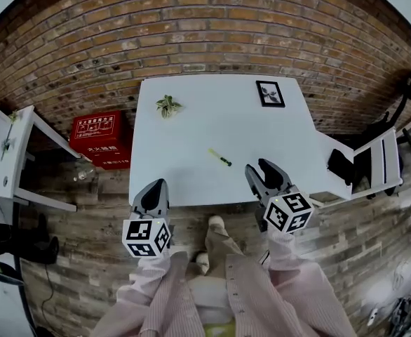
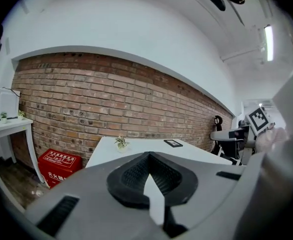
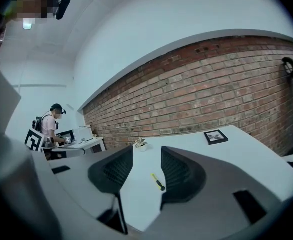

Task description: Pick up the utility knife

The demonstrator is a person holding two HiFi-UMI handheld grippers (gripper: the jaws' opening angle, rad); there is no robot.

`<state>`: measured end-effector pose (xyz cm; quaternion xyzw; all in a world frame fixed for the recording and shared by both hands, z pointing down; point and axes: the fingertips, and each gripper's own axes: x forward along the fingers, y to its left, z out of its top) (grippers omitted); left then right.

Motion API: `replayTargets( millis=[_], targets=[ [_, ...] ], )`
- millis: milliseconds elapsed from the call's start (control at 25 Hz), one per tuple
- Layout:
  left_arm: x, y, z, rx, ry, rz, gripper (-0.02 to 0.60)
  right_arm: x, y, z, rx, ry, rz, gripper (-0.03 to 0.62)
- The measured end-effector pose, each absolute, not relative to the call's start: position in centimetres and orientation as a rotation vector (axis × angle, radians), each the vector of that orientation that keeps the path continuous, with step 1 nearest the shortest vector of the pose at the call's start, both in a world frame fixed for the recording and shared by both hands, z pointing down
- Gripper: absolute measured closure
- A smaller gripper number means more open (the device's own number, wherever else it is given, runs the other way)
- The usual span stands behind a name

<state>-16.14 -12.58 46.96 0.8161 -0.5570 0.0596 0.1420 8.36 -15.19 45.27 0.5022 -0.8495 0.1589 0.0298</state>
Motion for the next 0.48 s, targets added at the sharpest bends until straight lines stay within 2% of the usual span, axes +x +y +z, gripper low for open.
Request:
replayTargets(
  millis=[480],
  targets=[
    [-14.6, -19.1, 50.8, 2.218, -1.602, 0.236, 0.589, 6.5, -23.6, 50.0, 1.246, -2.568, 0.567, 0.436]
  ],
)
